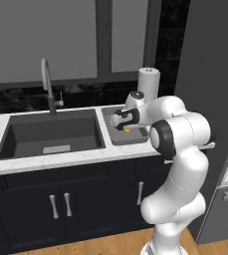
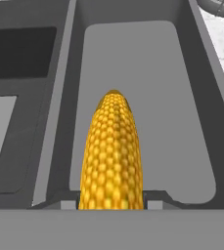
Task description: Place one corn and one steak in each tupperware on the nearby counter, to pack two identical lunches.
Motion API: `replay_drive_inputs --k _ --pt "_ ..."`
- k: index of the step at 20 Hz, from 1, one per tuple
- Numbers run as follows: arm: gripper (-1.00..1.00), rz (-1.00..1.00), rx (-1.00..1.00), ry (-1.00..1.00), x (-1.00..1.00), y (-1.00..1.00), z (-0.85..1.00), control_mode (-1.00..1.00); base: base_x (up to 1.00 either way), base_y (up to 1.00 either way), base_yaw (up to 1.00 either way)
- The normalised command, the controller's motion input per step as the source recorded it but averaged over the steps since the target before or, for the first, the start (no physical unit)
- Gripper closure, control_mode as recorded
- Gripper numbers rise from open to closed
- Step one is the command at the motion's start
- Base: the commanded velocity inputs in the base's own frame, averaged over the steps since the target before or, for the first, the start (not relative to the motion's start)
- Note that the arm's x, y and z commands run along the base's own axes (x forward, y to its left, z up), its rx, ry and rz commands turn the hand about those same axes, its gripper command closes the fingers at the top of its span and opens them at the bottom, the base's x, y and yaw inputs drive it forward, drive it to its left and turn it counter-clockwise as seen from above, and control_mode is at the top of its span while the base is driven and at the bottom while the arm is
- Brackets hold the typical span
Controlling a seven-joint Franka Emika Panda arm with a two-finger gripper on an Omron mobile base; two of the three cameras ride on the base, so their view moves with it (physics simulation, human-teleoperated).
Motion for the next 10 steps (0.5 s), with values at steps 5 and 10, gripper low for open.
replay_drive_inputs --k 5,10 --pt "1.00 0.01 0.00 0.00 0.08 0.00 -0.15 -1.00 0.00 0.00 0.00" --pt "1.00 0.00 0.00 0.00 0.05 0.00 -0.13 -1.00 0.00 0.00 0.00"
